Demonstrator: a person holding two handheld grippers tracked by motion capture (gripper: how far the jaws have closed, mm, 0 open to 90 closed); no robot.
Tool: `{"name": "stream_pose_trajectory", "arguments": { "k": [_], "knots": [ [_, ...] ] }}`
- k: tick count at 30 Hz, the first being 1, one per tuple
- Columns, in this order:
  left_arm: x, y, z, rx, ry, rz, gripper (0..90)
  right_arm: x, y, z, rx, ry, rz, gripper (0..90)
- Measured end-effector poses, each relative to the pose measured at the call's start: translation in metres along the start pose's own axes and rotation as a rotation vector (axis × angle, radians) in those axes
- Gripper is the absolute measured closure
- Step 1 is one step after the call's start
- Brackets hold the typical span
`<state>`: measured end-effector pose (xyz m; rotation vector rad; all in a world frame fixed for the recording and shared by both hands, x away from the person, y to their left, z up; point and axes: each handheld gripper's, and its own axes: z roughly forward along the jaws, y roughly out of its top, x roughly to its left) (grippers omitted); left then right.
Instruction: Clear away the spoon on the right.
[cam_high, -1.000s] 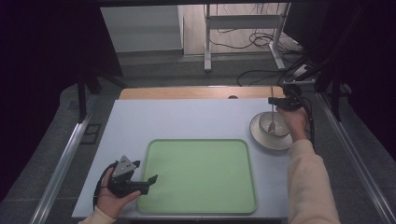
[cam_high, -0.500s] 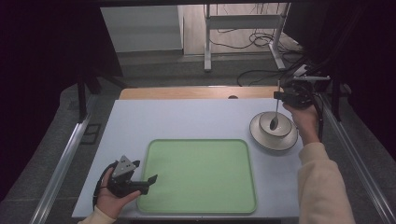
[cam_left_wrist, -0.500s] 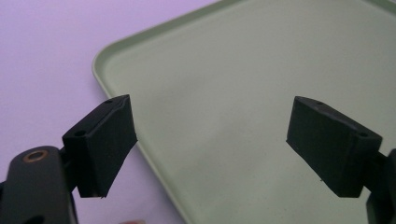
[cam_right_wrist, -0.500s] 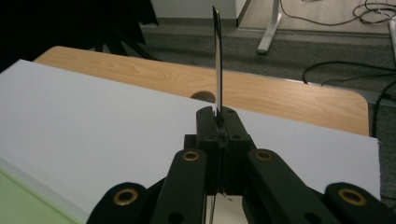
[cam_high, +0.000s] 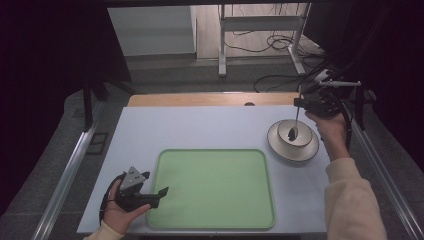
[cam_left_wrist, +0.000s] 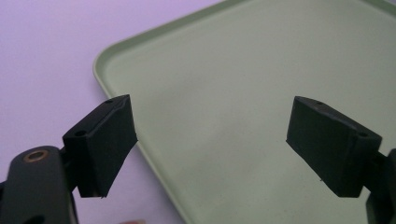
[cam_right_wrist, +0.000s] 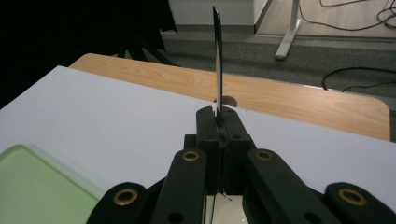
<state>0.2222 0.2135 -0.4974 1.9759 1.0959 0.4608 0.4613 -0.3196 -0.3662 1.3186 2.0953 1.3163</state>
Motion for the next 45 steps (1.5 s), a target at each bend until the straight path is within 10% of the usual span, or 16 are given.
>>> {"name": "stream_pose_trajectory", "arguments": {
  "k": [23,45],
  "knots": [
    [0.000,0.000,0.001,0.001,0.005,0.000,15.3,0.006,-0.014,-0.021,-0.031,0.101,0.100,88.5],
    [-0.001,0.000,0.001,0.001,0.007,0.005,15.2,0.045,-0.034,-0.037,-0.040,0.179,0.030,88.5]
  ]
}}
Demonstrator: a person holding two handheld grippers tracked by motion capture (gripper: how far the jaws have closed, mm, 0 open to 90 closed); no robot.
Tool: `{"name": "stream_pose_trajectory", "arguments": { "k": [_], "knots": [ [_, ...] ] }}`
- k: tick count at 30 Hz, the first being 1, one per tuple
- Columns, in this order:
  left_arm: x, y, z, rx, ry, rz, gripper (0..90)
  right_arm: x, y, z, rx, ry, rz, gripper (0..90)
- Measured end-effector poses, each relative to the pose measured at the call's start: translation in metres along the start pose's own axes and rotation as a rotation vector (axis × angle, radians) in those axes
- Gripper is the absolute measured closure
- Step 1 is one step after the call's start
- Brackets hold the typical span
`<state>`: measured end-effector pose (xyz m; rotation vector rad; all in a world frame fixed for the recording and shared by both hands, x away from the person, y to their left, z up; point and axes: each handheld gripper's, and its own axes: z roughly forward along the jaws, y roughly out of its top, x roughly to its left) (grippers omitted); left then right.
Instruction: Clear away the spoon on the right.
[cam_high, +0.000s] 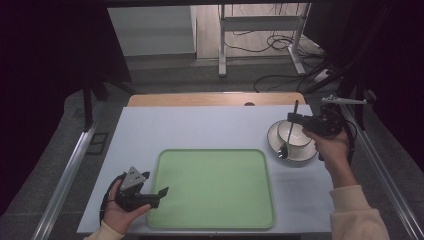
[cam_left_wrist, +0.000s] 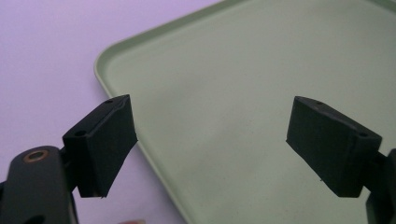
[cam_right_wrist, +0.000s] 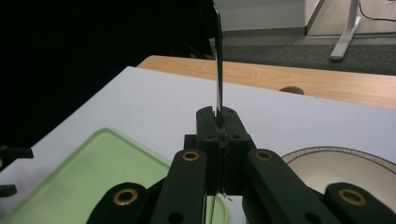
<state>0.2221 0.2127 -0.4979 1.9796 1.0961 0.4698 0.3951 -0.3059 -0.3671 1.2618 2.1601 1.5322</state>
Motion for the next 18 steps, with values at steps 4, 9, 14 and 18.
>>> {"name": "stream_pose_trajectory", "arguments": {
  "k": [4,9,14,18],
  "knots": [
    [0.000,0.000,0.000,-0.003,0.003,0.000,15.3,0.004,-0.008,-0.002,-0.007,0.022,0.004,88.5],
    [-0.001,0.000,0.001,0.002,0.003,0.004,15.3,0.008,-0.018,-0.003,-0.034,0.035,0.038,88.5],
    [-0.001,0.000,0.001,0.001,0.003,0.005,15.2,0.013,-0.027,0.000,-0.032,0.062,0.059,88.5],
    [-0.001,0.000,0.000,0.000,0.007,0.003,15.3,0.019,-0.031,0.002,-0.023,0.075,0.053,88.5]
  ]
}}
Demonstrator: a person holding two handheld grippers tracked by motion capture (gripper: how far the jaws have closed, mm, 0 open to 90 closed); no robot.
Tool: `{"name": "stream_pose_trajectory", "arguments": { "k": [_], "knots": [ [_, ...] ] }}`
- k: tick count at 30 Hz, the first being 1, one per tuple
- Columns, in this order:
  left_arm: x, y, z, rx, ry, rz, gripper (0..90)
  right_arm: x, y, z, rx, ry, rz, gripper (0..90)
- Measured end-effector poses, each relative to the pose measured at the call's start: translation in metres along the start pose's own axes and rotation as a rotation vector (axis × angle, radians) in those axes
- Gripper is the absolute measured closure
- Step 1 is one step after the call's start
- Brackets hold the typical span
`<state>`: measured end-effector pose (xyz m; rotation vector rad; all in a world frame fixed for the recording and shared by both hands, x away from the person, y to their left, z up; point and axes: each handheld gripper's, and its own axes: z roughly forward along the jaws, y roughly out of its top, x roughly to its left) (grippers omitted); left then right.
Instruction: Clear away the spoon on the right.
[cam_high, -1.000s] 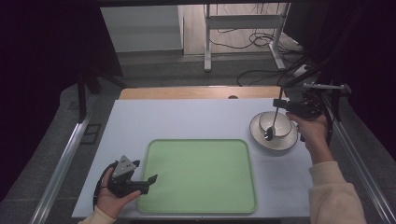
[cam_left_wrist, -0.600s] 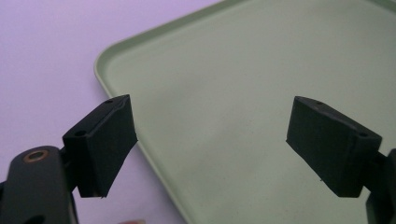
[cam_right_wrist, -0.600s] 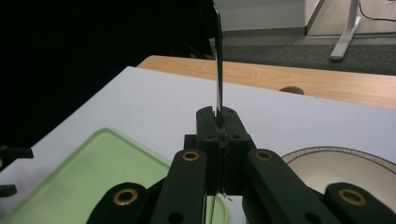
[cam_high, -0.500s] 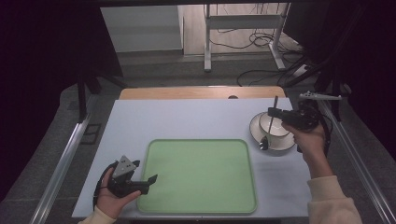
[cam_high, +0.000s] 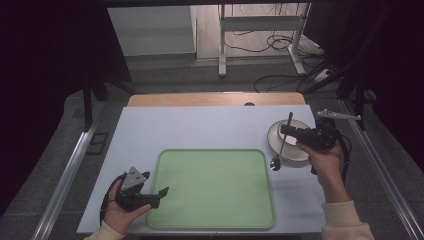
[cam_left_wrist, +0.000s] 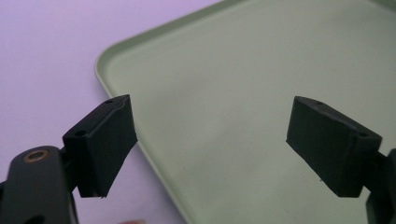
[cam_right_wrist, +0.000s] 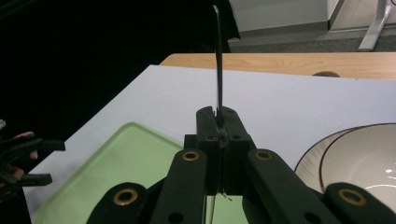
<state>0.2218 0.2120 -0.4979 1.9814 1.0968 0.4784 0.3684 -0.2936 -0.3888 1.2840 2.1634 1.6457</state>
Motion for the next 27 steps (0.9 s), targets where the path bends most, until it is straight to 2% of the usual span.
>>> {"name": "stream_pose_trajectory", "arguments": {
  "k": [2,8,15,27],
  "knots": [
    [0.000,0.000,0.000,-0.002,0.001,0.000,15.2,0.004,-0.002,0.002,0.007,0.000,-0.004,88.5],
    [0.000,0.001,-0.001,-0.006,0.003,-0.002,15.2,0.015,-0.006,0.005,0.028,0.048,0.010,88.4],
    [-0.001,0.001,-0.001,-0.005,0.000,0.003,15.1,0.031,-0.017,0.001,0.061,0.073,0.040,88.5],
    [-0.001,0.002,0.000,-0.004,-0.003,0.005,15.1,0.051,-0.034,0.001,0.077,0.123,0.094,88.3]
  ]
}}
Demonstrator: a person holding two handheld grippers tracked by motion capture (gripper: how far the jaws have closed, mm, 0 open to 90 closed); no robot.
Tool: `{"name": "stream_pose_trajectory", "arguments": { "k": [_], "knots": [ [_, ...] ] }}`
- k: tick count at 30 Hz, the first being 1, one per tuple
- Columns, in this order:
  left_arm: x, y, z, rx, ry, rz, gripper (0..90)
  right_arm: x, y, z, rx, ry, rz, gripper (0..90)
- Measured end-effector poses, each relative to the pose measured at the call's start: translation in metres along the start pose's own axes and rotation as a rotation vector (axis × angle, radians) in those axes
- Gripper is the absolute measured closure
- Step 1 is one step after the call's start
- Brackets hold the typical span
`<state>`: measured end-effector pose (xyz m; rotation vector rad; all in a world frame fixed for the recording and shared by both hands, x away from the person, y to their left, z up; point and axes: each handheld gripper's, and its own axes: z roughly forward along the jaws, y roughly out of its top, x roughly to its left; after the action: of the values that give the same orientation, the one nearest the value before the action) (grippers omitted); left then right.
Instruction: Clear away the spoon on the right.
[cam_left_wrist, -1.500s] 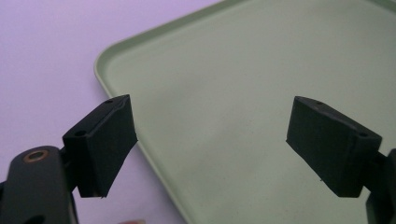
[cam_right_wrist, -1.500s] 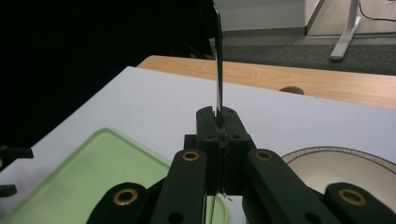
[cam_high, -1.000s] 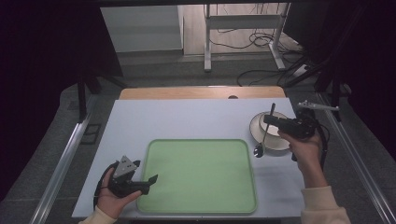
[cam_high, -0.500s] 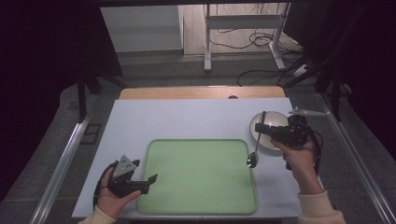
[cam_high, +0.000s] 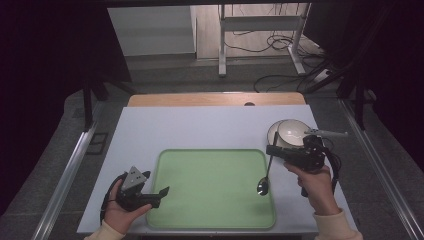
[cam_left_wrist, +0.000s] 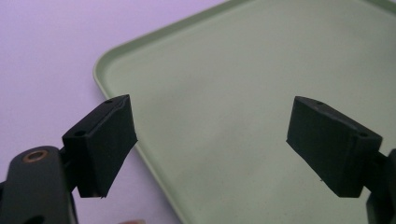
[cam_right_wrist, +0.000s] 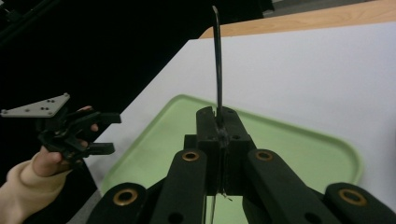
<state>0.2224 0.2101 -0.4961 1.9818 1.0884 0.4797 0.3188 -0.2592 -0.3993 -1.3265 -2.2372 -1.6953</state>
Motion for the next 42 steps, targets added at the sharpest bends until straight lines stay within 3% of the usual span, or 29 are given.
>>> {"name": "stream_pose_trajectory", "arguments": {
  "k": [3,10,18,26,30,35,42],
  "knots": [
    [0.000,0.000,0.000,0.001,0.003,-0.003,15.1,0.003,-0.003,0.004,0.015,-0.005,-0.009,88.2],
    [0.000,0.000,0.000,0.003,-0.001,0.002,15.0,0.003,-0.015,0.017,0.092,-0.021,0.027,88.0],
    [-0.001,0.000,0.000,0.004,-0.001,0.006,15.0,0.000,-0.027,0.036,0.188,-0.087,0.006,87.9],
    [-0.001,0.000,0.001,0.007,-0.006,0.010,14.9,-0.012,-0.046,0.067,0.284,-0.141,0.028,87.1],
    [-0.001,0.000,0.001,0.008,-0.007,0.011,14.8,-0.018,-0.053,0.076,0.308,-0.159,0.055,85.6],
    [0.000,0.000,0.001,0.005,-0.007,0.009,14.8,-0.019,-0.060,0.086,0.351,-0.202,0.042,83.7],
    [0.000,0.000,0.001,0.008,-0.009,0.012,14.8,-0.020,-0.066,0.093,0.367,-0.237,0.028,81.9]
  ]
}}
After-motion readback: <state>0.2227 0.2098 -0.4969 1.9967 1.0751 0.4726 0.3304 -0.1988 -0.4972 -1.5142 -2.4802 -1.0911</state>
